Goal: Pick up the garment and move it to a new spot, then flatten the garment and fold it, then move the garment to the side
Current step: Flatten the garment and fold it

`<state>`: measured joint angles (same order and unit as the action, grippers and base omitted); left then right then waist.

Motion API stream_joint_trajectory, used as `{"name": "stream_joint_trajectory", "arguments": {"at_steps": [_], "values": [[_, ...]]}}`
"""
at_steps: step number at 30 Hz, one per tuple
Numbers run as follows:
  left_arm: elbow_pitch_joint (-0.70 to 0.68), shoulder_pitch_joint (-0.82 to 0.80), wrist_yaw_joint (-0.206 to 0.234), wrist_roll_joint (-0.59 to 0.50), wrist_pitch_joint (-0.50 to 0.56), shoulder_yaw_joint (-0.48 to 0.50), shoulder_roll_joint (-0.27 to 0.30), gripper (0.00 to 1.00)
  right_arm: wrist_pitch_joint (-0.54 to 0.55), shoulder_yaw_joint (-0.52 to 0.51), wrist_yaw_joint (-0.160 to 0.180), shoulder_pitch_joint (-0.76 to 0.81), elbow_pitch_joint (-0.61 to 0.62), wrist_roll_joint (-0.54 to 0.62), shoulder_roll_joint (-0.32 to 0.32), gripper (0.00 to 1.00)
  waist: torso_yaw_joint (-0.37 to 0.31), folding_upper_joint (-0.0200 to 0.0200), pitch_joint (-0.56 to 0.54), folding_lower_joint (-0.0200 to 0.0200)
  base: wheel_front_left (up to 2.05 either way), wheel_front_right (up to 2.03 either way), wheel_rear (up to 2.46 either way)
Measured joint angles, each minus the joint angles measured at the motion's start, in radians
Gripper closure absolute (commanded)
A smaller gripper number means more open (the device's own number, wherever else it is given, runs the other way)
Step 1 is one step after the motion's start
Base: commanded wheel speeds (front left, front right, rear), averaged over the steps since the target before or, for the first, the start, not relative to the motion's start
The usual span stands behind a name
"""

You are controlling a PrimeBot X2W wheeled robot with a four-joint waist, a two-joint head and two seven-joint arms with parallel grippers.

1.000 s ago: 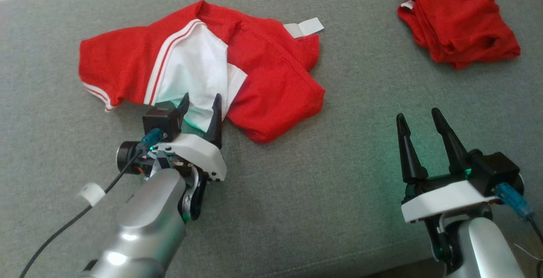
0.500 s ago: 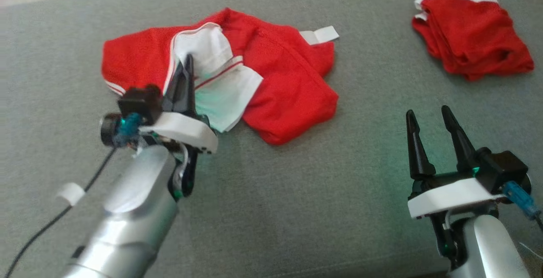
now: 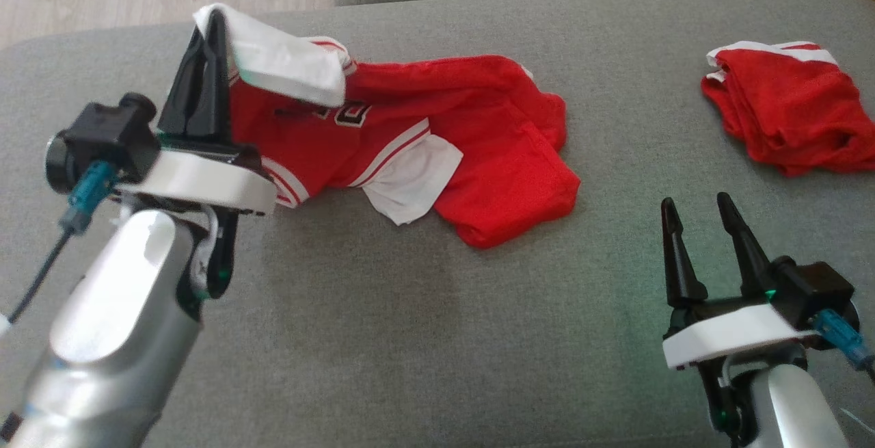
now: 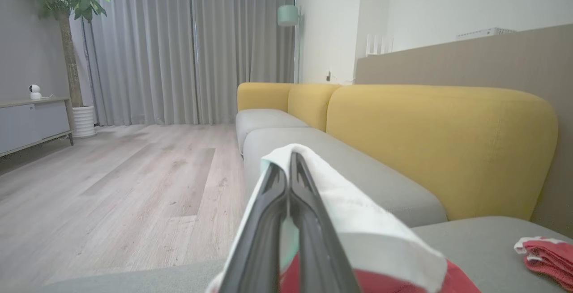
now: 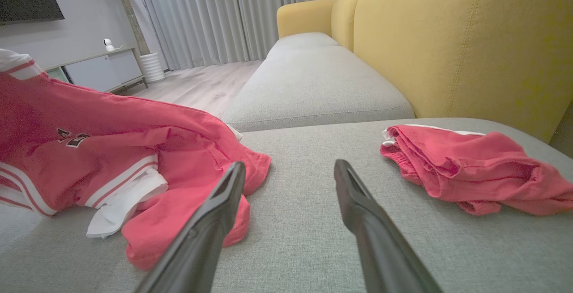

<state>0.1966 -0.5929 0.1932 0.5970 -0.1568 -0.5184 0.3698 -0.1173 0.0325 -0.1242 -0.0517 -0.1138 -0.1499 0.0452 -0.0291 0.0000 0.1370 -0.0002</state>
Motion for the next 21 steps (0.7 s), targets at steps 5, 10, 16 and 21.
{"name": "stream_joint_trajectory", "arguments": {"at_steps": [5,10,16,21], "values": [[0.021,-0.036,-0.040,0.023,0.110,-0.005,0.026,1.00,0.000,0.022,0.000,-0.002,0.000,-0.006,0.000,0.00,-0.013,0.0000,0.013,0.0001,0.00,0.00,0.00],[0.187,-0.213,-0.071,0.001,0.166,0.001,0.082,1.00,0.000,0.072,0.000,-0.048,-0.001,-0.007,0.000,0.00,-0.064,0.0000,0.054,0.0002,0.00,0.00,0.00],[0.367,-0.393,-0.079,-0.035,0.143,0.036,0.122,1.00,-0.013,0.112,0.000,-0.095,-0.004,-0.015,0.000,0.00,-0.148,0.0000,0.128,0.0003,0.00,0.00,0.00],[0.501,-0.411,-0.116,-0.042,0.081,0.032,0.107,0.00,-0.034,0.113,0.000,-0.107,-0.026,-0.028,0.000,0.00,-0.207,0.0000,0.205,0.0005,0.00,0.00,0.00]]}}
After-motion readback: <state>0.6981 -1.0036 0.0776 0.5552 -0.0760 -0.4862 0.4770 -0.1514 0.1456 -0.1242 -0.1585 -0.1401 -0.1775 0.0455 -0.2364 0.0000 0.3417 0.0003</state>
